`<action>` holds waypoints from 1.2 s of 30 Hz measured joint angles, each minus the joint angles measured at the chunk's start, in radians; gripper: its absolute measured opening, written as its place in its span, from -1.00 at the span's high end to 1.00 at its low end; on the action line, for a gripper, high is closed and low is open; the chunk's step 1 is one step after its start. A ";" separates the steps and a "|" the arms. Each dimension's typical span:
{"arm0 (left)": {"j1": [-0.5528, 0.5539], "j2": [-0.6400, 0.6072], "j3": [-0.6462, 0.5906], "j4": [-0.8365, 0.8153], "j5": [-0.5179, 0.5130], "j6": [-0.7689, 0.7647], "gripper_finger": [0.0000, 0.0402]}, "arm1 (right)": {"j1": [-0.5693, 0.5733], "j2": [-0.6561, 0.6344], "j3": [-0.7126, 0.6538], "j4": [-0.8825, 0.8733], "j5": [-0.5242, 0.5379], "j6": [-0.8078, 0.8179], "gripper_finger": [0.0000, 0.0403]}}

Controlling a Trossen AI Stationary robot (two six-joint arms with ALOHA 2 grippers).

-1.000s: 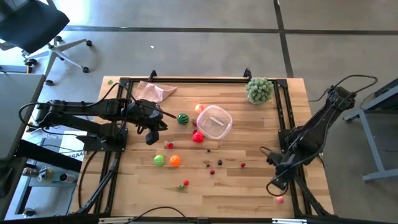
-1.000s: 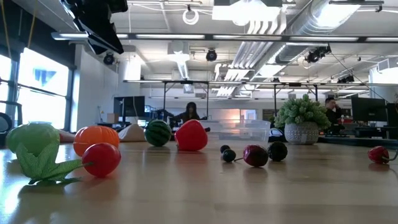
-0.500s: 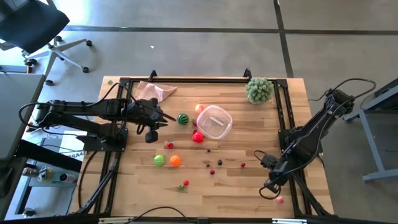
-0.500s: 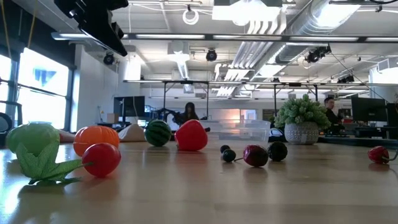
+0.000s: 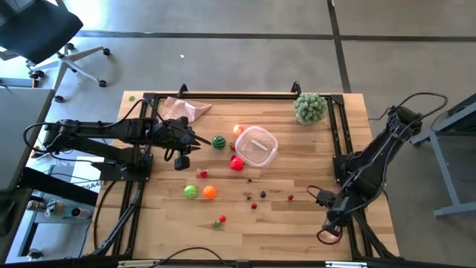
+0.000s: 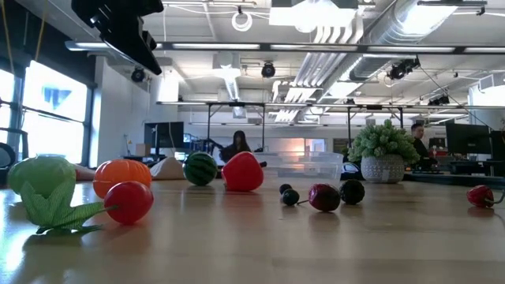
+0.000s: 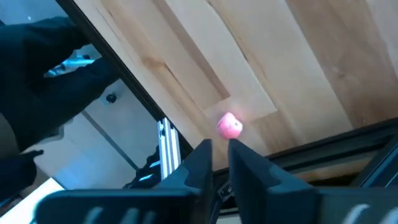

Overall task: Pick and placing Produce into tupperware
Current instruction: Put the peach into the transparent bin

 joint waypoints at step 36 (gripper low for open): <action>0.000 0.000 0.000 0.003 0.000 0.000 0.75 | 0.095 0.423 0.000 0.231 -0.164 0.319 0.20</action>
